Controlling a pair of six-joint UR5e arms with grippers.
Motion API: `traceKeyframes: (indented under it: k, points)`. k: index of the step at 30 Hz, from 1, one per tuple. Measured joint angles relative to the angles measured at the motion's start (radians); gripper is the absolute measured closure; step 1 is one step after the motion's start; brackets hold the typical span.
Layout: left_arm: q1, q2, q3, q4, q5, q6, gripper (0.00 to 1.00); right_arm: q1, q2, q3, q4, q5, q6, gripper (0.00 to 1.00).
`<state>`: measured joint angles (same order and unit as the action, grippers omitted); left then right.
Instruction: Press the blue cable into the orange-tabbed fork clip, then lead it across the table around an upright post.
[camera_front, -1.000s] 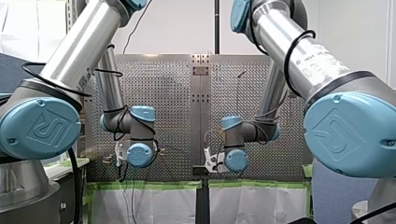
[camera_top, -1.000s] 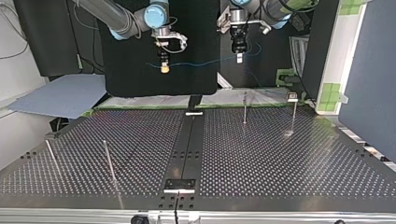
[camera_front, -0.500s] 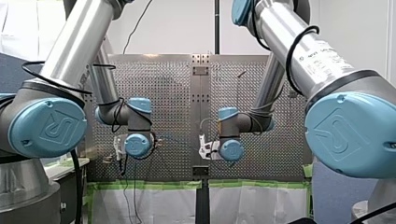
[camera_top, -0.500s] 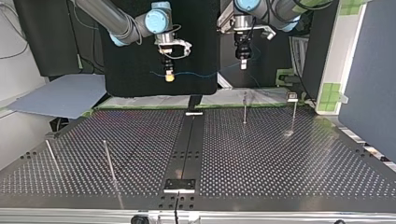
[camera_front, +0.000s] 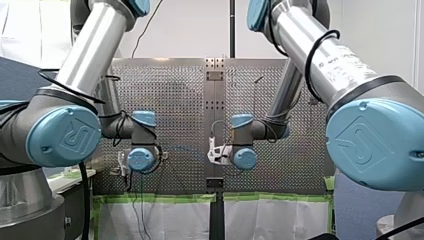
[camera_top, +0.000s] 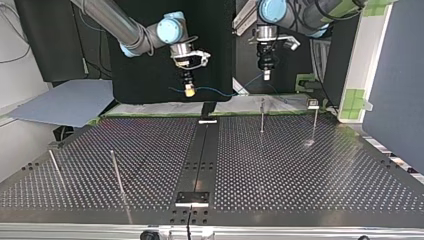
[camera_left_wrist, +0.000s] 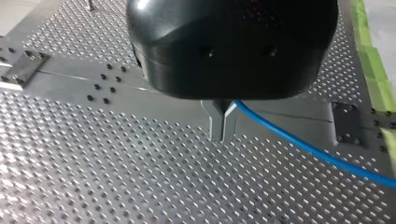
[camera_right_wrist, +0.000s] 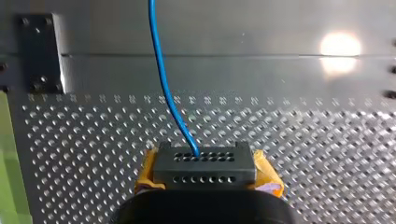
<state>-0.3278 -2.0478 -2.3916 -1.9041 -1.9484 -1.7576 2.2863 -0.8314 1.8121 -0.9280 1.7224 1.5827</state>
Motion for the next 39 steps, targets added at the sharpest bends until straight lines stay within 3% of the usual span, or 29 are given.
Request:
traceKeyframes:
  k: [5, 14, 20, 32, 39]
  points:
    - [0.048, -0.027, 0.0, -0.019, 0.048, -0.002, 0.98, -0.001, 0.038, -0.034, 0.004, -0.008, 0.001, 1.0]
    - [0.13, -0.031, 0.0, -0.029, 0.13, -0.038, 0.98, -0.015, 0.051, -0.082, 0.017, -0.012, 0.006, 1.0]
    - [0.179, -0.032, 0.01, -0.033, 0.183, -0.064, 0.98, -0.017, 0.067, -0.107, 0.025, -0.035, 0.013, 1.0]
    - [0.19, -0.092, 0.093, -0.082, 0.277, -0.046, 0.98, -0.005, 0.163, -0.17, 0.044, -0.043, 0.017, 1.0]
    - [0.192, -0.155, 0.156, -0.08, 0.34, -0.089, 0.98, -0.016, 0.201, -0.184, 0.043, -0.043, 0.018, 1.0]
